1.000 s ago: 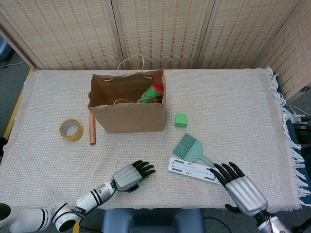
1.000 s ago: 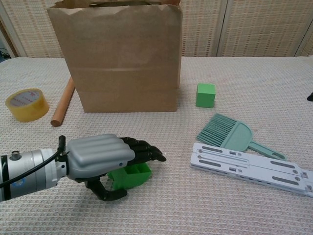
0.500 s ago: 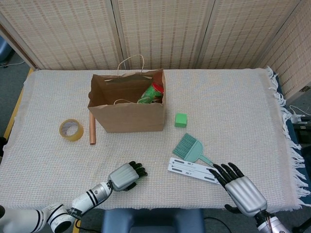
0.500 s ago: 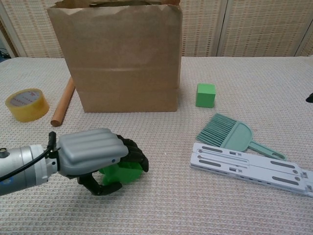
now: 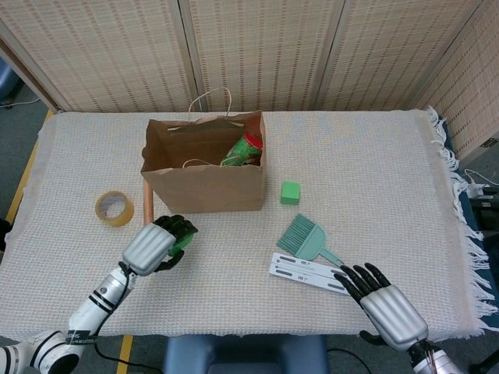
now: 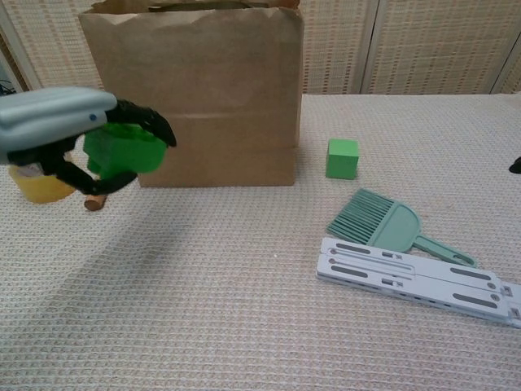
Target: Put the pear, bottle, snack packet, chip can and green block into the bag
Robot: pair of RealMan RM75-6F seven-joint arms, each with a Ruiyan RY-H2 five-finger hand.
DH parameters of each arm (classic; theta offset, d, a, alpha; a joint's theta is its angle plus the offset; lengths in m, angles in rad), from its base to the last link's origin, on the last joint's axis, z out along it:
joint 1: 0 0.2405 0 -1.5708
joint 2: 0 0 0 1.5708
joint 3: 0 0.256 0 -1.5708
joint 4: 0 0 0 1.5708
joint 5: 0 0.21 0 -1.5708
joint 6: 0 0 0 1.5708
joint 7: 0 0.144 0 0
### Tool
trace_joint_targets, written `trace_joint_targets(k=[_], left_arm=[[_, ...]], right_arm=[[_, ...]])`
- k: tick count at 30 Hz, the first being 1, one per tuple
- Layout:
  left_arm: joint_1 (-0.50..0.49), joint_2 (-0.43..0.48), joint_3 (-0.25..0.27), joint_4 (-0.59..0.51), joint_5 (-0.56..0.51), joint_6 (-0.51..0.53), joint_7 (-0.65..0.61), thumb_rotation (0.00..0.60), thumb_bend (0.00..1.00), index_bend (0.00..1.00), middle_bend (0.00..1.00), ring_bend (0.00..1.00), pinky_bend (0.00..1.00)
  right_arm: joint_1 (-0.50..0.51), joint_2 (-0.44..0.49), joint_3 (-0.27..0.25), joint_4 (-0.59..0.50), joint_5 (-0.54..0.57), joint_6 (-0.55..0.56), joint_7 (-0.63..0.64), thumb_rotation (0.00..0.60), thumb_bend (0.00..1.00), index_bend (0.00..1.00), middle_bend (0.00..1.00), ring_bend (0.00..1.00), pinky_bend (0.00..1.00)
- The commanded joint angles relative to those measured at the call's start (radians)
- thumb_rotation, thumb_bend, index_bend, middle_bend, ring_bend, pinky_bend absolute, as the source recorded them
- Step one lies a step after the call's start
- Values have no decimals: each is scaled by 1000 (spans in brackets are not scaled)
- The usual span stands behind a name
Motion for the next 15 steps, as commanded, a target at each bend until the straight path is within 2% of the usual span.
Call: trace_joint_targets(k=[1, 4, 7, 10, 15], left_arm=[[65, 44, -120, -75, -135, 127, -104, 600, 653, 663, 658, 599, 716], [74, 44, -215, -130, -232, 175, -176, 600, 652, 662, 660, 599, 716], [48, 38, -295, -163, -309, 176, -204, 600, 653, 662, 660, 599, 716], [-1, 15, -345, -135, -354, 162, -172, 600, 654, 662, 661, 599, 716], [-90, -33, -394, -65, -405, 117, -119, 600, 653, 662, 661, 599, 716]], right_arm=[[-2, -2, 0, 0, 0, 0, -4, 600, 59, 0, 0, 0, 0], [-1, -8, 0, 1, 4, -5, -15, 600, 59, 0, 0, 0, 0], [-2, -13, -1, -1, 5, -8, -28, 600, 58, 0, 0, 0, 0], [-3, -16, 1, -4, 6, -7, -36, 600, 59, 0, 0, 0, 0], [3, -17, 8, -2, 26, -13, -36, 600, 59, 0, 0, 0, 0]])
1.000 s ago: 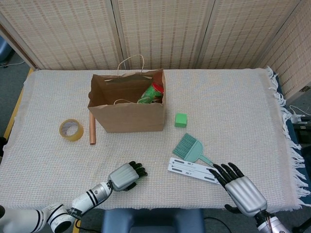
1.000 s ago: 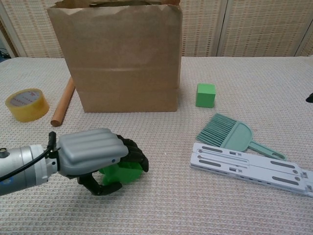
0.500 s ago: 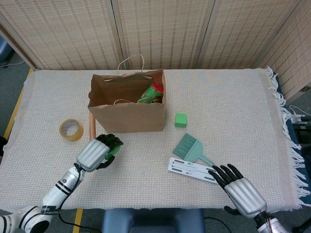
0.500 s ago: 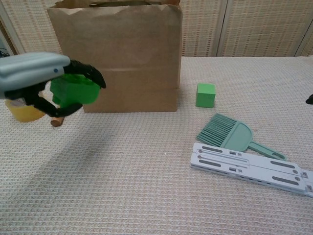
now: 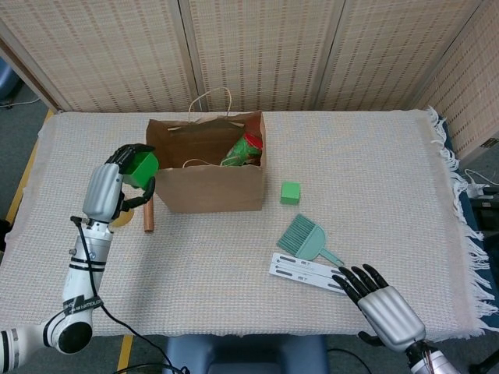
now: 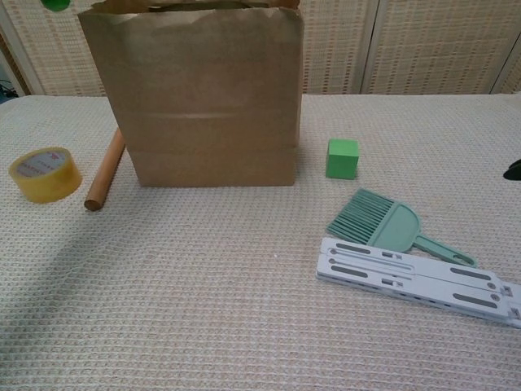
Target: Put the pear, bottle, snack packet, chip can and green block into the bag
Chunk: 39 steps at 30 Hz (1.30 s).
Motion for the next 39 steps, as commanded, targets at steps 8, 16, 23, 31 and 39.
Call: trace_joint_targets(k=[8, 16, 23, 31, 39], left_arm=[[-216, -146, -99, 179, -106, -79, 107, 600, 652, 662, 660, 599, 715], [-319, -229, -66, 324, -133, -147, 170, 600, 598, 604, 610, 549, 675], [-325, -212, -32, 309, -223, -220, 217, 600, 366, 54, 2, 0, 179], [-325, -191, -35, 269, -230, -200, 212, 600, 362, 0, 0, 0, 136], [-304, -174, -36, 225, -202, -163, 170, 600, 362, 0, 0, 0, 136]], right_arm=[[26, 2, 22, 5, 66, -26, 12, 600, 59, 0, 0, 0, 0], [44, 4, 33, 7, 110, -40, 18, 600, 58, 0, 0, 0, 0], [49, 5, 35, 9, 121, -42, 19, 600, 59, 0, 0, 0, 0], [41, -1, 27, 5, 107, -28, 4, 600, 58, 0, 0, 0, 0], [36, 0, 21, 5, 93, -19, 5, 600, 59, 0, 0, 0, 0]])
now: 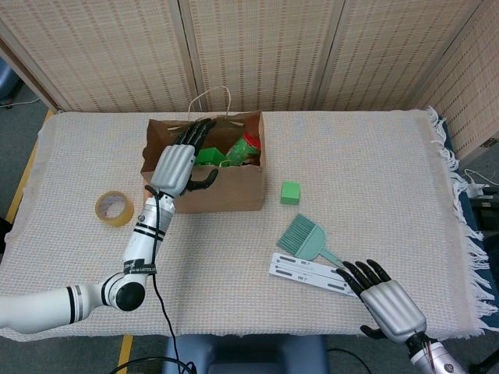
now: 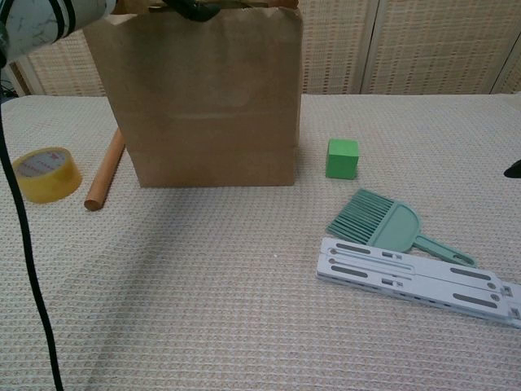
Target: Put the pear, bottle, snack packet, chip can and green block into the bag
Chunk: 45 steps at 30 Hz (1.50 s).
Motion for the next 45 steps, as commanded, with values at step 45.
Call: trace_joint_targets(k=[45], left_arm=[[886, 291, 569, 105, 805, 613, -208, 600, 413, 0, 0, 0, 59]], right_arm=[[-105, -370, 66, 458, -245, 318, 150, 600, 59, 0, 0, 0, 0]])
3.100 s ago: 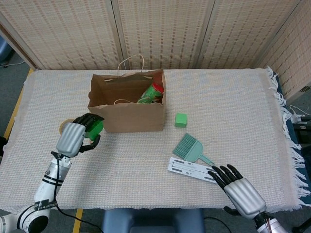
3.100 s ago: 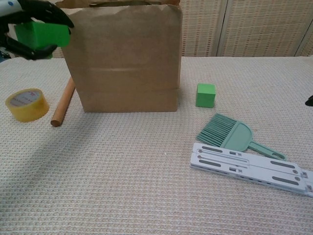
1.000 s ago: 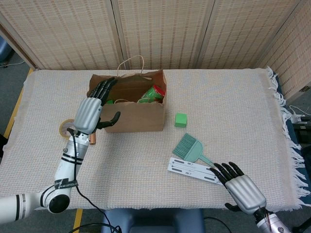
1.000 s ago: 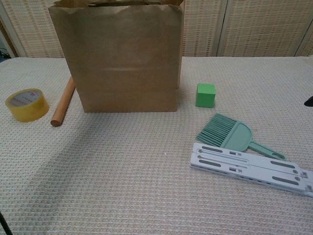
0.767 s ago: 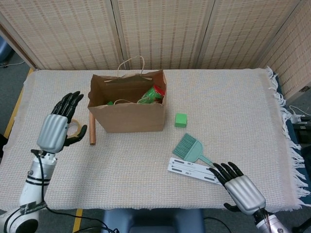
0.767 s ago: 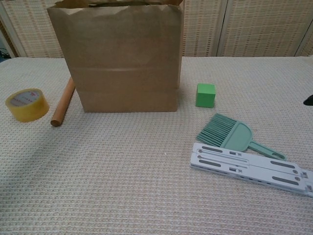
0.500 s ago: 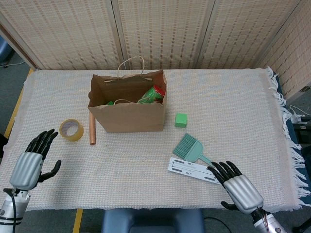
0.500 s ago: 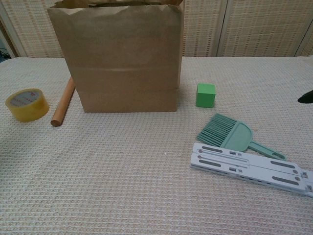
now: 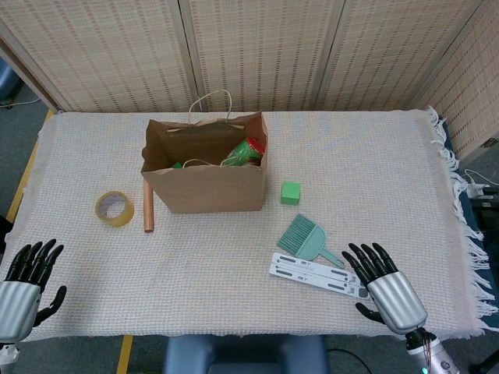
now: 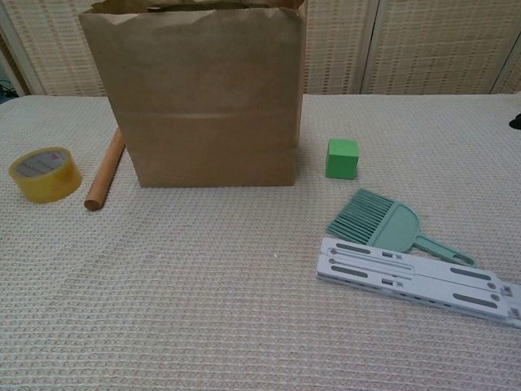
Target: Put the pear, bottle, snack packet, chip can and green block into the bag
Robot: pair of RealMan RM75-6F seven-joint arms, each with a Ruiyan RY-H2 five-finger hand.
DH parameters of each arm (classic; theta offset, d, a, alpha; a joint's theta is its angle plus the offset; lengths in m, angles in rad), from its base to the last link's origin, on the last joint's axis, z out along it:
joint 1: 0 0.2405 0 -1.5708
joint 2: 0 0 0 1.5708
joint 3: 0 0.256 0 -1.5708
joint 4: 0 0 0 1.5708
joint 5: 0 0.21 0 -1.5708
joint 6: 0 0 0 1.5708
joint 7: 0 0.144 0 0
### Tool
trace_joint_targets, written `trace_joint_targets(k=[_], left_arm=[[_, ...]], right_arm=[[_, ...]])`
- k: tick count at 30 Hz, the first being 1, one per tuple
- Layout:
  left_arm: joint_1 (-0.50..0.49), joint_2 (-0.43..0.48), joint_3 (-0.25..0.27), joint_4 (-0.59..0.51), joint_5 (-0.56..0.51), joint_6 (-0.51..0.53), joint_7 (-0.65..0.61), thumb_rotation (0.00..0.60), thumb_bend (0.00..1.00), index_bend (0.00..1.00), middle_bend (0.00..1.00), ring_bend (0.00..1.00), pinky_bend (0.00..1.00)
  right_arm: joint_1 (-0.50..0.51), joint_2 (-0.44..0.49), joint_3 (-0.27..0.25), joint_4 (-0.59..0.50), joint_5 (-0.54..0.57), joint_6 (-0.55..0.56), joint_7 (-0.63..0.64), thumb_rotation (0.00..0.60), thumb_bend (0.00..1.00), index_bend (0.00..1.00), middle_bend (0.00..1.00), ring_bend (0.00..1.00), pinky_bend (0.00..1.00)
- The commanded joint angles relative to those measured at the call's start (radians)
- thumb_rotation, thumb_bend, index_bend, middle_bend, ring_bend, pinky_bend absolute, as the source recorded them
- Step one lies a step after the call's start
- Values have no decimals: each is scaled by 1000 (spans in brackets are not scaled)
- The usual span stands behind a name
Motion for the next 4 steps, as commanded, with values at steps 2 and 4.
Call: trace_joint_targets(k=[2, 4], left_arm=[[4, -3, -10, 9, -8, -15, 2, 600, 413, 0, 0, 0, 59], [6, -3, -19, 8, -19, -24, -1, 600, 413, 0, 0, 0, 59]], right_arm=[[-11, -40, 14, 62, -24, 39, 3, 600, 59, 0, 0, 0, 0], [-10, -49, 20, 79, -23, 47, 18, 600, 59, 0, 0, 0, 0]])
